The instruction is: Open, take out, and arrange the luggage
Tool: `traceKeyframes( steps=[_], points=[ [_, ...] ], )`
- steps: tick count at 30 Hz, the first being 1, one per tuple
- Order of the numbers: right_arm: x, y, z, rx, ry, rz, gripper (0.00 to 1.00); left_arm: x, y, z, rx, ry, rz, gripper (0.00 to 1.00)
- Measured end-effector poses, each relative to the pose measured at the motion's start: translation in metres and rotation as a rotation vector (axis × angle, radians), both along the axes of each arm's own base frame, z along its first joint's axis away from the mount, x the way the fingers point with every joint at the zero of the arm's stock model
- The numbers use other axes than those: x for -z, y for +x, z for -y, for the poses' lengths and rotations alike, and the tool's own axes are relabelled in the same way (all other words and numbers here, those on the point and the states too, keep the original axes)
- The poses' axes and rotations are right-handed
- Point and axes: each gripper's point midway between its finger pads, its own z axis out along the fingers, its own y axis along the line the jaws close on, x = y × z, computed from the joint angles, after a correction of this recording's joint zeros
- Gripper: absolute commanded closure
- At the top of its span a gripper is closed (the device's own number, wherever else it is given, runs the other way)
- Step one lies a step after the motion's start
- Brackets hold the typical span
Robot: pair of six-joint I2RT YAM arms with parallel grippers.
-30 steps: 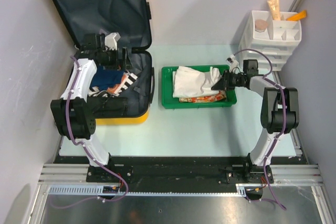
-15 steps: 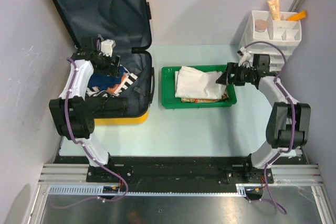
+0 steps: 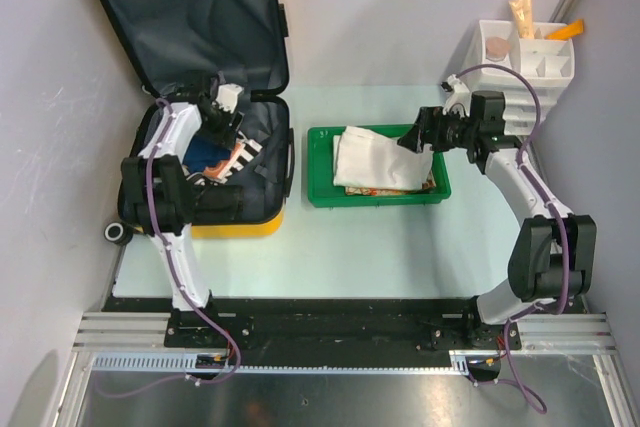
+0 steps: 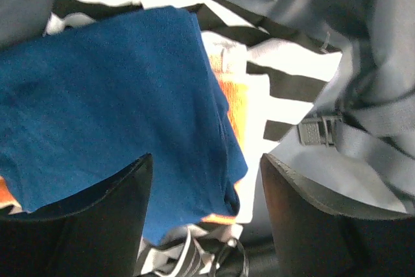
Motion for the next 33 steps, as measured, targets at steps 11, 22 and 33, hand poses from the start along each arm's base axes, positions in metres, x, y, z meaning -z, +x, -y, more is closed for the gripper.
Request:
traceKeyframes(
  steps=[11,22,33],
  points=[
    [0.037,0.011,0.01,0.029,0.005,-0.097,0.09,0.031,0.021,-0.016,-0.05,0.119,-0.031,0.38],
    [0.037,0.013,0.012,0.036,0.012,-0.099,0.09,0.023,0.018,-0.036,-0.111,-0.019,-0.011,0.86],
    [0.037,0.014,0.011,0.038,0.019,-0.096,0.09,0.026,0.016,-0.034,-0.111,-0.032,-0.021,0.75]
  ],
)
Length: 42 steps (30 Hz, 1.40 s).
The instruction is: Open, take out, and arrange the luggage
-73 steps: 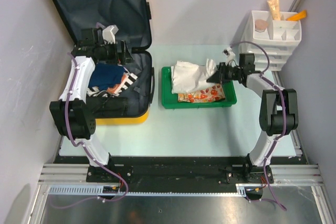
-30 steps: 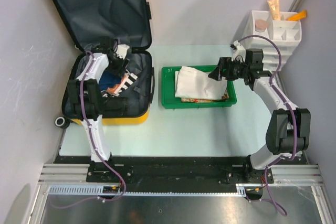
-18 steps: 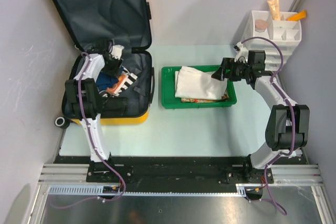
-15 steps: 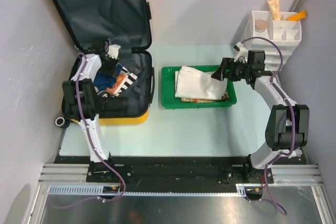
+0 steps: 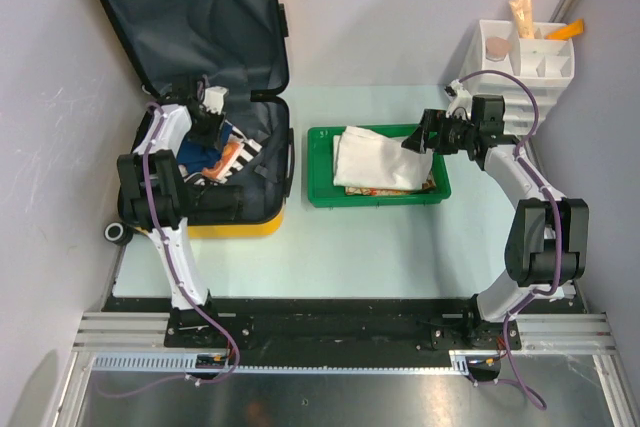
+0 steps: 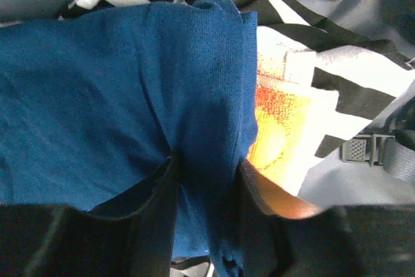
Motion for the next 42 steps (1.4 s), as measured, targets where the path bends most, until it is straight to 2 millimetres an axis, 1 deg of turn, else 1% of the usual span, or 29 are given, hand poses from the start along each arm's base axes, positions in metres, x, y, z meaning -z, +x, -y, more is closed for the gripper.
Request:
traceKeyframes(
  steps=[2,3,8,10,14,18,20,22,26,28,29,32,34,36,38,40,42],
  points=[
    [0.0,0.0,0.0,0.001,0.003,-0.002,0.09,0.0,-0.001,0.001,-0.005,-0.009,0.002,0.93],
    [0.0,0.0,-0.001,0.001,0.005,-0.003,0.09,-0.001,-0.002,0.002,-0.007,-0.013,0.004,1.0],
    [-0.002,-0.001,-0.004,-0.006,0.016,-0.004,0.09,-0.015,-0.009,0.007,-0.022,-0.05,0.019,1.0],
    [-0.003,-0.001,-0.006,-0.007,0.023,-0.004,0.08,-0.026,-0.015,0.012,-0.031,-0.08,0.026,1.0],
    [-0.006,-0.001,-0.016,-0.014,0.043,-0.004,0.08,-0.065,-0.029,0.024,-0.057,-0.158,0.075,1.0],
    [-0.01,-0.003,-0.029,-0.023,0.07,-0.013,0.07,-0.107,-0.042,0.045,-0.061,-0.241,0.131,1.0],
    [-0.012,-0.004,-0.035,-0.026,0.09,-0.022,0.07,-0.124,-0.047,0.062,-0.052,-0.288,0.152,1.0],
    [-0.015,-0.006,-0.041,-0.025,0.116,-0.038,0.06,-0.134,-0.052,0.083,-0.036,-0.343,0.152,1.0],
    [-0.019,-0.008,-0.051,-0.007,0.18,-0.087,0.05,-0.138,-0.062,0.13,0.015,-0.432,0.107,1.0],
    [-0.02,-0.008,-0.059,-0.002,0.213,-0.111,0.04,-0.138,-0.069,0.161,0.064,-0.47,0.077,1.0],
    [-0.021,-0.008,-0.065,-0.005,0.228,-0.12,0.0,-0.138,-0.073,0.177,0.093,-0.49,0.061,1.0],
    [-0.021,-0.011,-0.093,-0.03,0.282,-0.152,0.0,-0.133,-0.082,0.218,0.17,-0.54,0.018,1.0],
    [-0.02,-0.013,-0.118,-0.052,0.327,-0.182,0.0,-0.128,-0.084,0.238,0.206,-0.563,-0.004,1.0],
    [-0.018,-0.015,-0.14,-0.067,0.369,-0.211,0.0,-0.121,-0.085,0.248,0.221,-0.581,-0.018,1.0],
    [-0.017,-0.014,-0.166,-0.081,0.405,-0.244,0.0,-0.116,-0.086,0.252,0.221,-0.596,-0.03,1.0],
    [-0.017,-0.01,-0.185,-0.087,0.425,-0.265,0.0,-0.112,-0.086,0.255,0.222,-0.612,-0.034,1.0],
    [-0.02,-0.002,-0.206,-0.092,0.451,-0.281,0.0,-0.106,-0.086,0.257,0.222,-0.626,-0.034,1.0]
  ],
)
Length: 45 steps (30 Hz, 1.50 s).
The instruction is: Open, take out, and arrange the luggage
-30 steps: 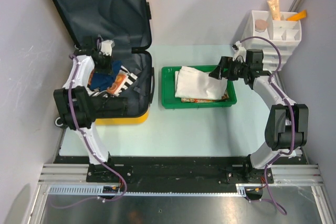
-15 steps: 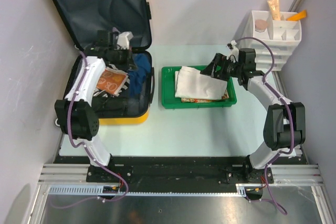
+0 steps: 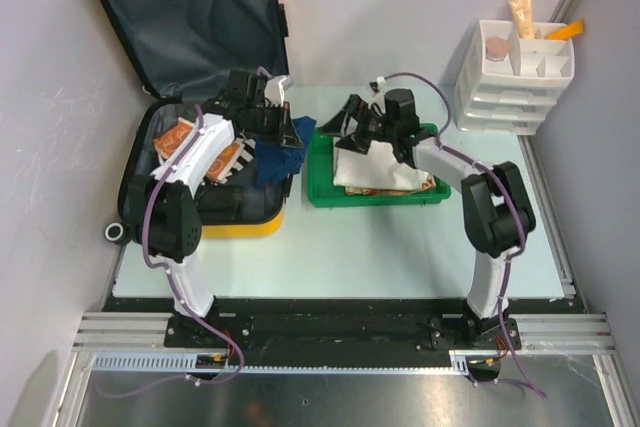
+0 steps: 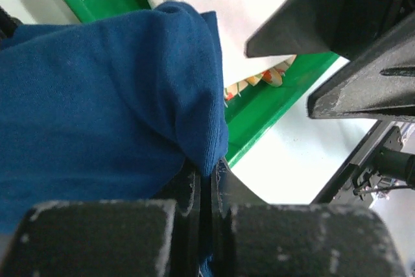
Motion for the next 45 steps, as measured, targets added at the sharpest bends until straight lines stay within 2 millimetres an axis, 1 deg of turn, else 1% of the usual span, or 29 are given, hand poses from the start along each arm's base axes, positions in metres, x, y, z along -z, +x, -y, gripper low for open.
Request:
traceKeyframes(
  steps=[3,5,6,9,13,15,16,17,18,19,20,21,22,23,24,25,26,28,30,33,35,38,40,42,43,44,45],
  points=[
    [-0.008,0.016,-0.025,0.009,0.038,-0.007,0.0,0.007,-0.002,0.003,0.004,-0.007,-0.005,1.0],
    [-0.011,0.023,-0.038,0.016,0.059,-0.014,0.0,0.013,-0.004,0.005,0.01,-0.008,-0.006,1.0],
    [-0.011,0.024,-0.044,0.018,0.07,-0.025,0.01,0.016,-0.006,0.006,0.012,-0.008,-0.008,1.0],
    [-0.009,0.025,-0.057,0.02,0.09,-0.05,0.0,0.02,-0.007,0.008,0.011,-0.007,0.0,1.0],
    [-0.001,0.022,-0.067,0.022,0.09,-0.085,0.01,0.018,-0.006,0.009,0.0,-0.013,0.014,1.0],
    [0.004,0.022,-0.07,0.028,0.087,-0.104,0.1,0.016,-0.005,0.01,-0.003,-0.017,0.022,1.0],
    [0.007,0.022,-0.072,0.031,0.085,-0.114,0.17,0.015,-0.005,0.01,-0.007,-0.019,0.024,1.0],
    [0.008,0.022,-0.073,0.032,0.084,-0.12,0.37,0.015,-0.004,0.011,-0.01,-0.019,0.027,0.97],
    [0.011,0.022,-0.075,0.033,0.083,-0.127,0.5,0.014,-0.004,0.011,-0.013,-0.02,0.028,0.9],
    [0.012,0.023,-0.076,0.031,0.082,-0.129,0.61,0.014,-0.003,0.012,-0.013,-0.02,0.029,0.67],
    [0.014,0.024,-0.076,0.034,0.081,-0.132,0.79,0.014,-0.004,0.012,-0.013,-0.021,0.029,0.53],
    [0.015,0.024,-0.076,0.035,0.079,-0.135,0.85,0.014,-0.003,0.013,-0.01,-0.021,0.033,0.4],
    [0.016,0.024,-0.076,0.038,0.075,-0.137,0.89,0.012,-0.004,0.014,-0.002,-0.025,0.039,0.23],
    [0.018,0.025,-0.074,0.041,0.069,-0.138,0.99,0.009,-0.006,0.015,0.004,-0.039,0.035,0.1],
    [0.019,0.026,-0.072,0.041,0.064,-0.137,1.0,0.005,-0.008,0.016,0.011,-0.055,0.039,0.03],
    [0.02,0.026,-0.07,0.039,0.058,-0.138,1.0,0.001,-0.011,0.015,0.02,-0.063,0.05,0.0],
    [0.022,0.026,-0.067,0.031,0.051,-0.137,1.0,-0.004,-0.015,0.014,0.031,-0.07,0.061,0.0],
    [0.025,0.025,-0.061,0.011,0.035,-0.133,1.0,-0.014,-0.023,0.006,0.036,-0.092,0.076,0.0],
    [0.027,0.028,-0.048,0.002,0.018,-0.123,1.0,-0.022,-0.026,-0.011,0.011,-0.099,0.094,0.0],
    [0.027,0.026,-0.021,-0.01,-0.005,-0.115,1.0,-0.029,-0.02,-0.041,-0.051,-0.088,0.125,0.0],
    [0.025,0.026,0.004,-0.018,-0.018,-0.106,1.0,-0.029,-0.013,-0.062,-0.1,-0.064,0.139,0.0],
    [0.027,0.033,0.044,-0.012,-0.051,-0.078,1.0,-0.021,-0.009,-0.077,-0.13,-0.025,0.146,0.0],
    [0.035,0.041,0.074,-0.004,-0.091,-0.045,1.0,-0.014,-0.01,-0.082,-0.136,0.005,0.144,0.0],
    [0.051,0.044,0.098,0.01,-0.131,-0.04,1.0,-0.009,-0.009,-0.087,-0.147,0.031,0.144,0.0],
    [0.061,0.045,0.109,0.014,-0.151,-0.04,0.95,-0.006,-0.008,-0.091,-0.151,0.044,0.143,0.0],
    [0.071,0.046,0.117,0.013,-0.169,-0.039,0.87,-0.002,-0.005,-0.095,-0.161,0.059,0.141,0.0],
    [0.081,0.047,0.122,0.009,-0.184,-0.041,0.77,0.002,-0.003,-0.1,-0.173,0.072,0.137,0.0]
  ],
)
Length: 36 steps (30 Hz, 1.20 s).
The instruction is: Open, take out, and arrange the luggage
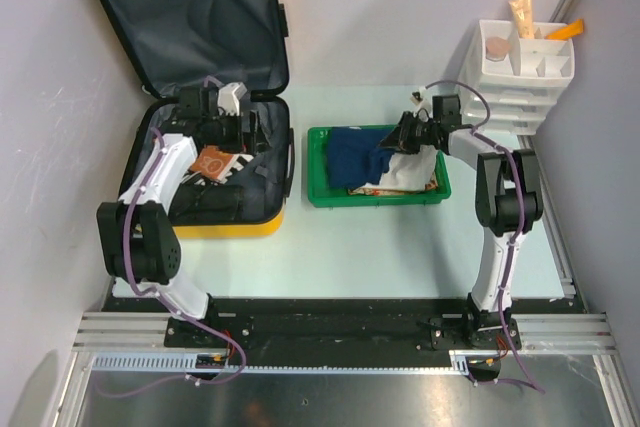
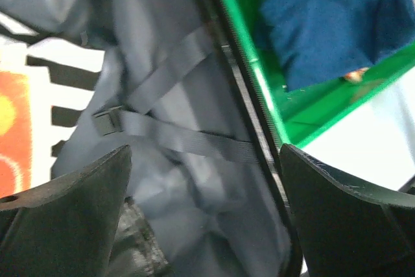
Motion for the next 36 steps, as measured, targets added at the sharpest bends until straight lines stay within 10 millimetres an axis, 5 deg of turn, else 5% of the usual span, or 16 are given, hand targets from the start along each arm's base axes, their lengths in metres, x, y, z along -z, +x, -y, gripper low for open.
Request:
traceKeyframes(
  steps=[1,2,7,13,18,25,28,36],
  points=[
    [0.01,0.0,0.002,-0.007,-0.012,-0.004,0.55,0.006,0.003,-0.006,-0.014,0.014,-0.009,0.0],
    [0.019,-0.001,0.003,-0.016,-0.021,-0.01,0.49,0.012,0.006,-0.015,-0.035,0.032,-0.02,0.0],
    [0.038,-0.009,0.002,-0.058,-0.06,-0.029,0.37,0.036,0.022,-0.064,-0.146,0.195,-0.045,0.05],
    [0.019,-0.002,0.014,-0.071,-0.08,-0.006,0.19,0.046,0.039,-0.105,-0.172,0.429,-0.002,0.2],
    [-0.025,0.008,0.027,-0.054,-0.113,0.102,0.17,0.084,0.041,-0.127,-0.106,0.588,-0.057,0.37],
    [-0.086,0.011,0.035,-0.029,-0.13,0.249,0.17,0.114,0.035,-0.138,-0.008,0.683,-0.113,0.21],
    [-0.09,0.01,0.035,-0.029,-0.13,0.256,0.17,0.127,0.034,-0.141,0.014,0.703,-0.14,0.21],
    [-0.09,0.009,0.034,-0.021,-0.119,0.236,0.18,0.142,0.03,-0.144,0.044,0.726,-0.173,0.45]
  ],
)
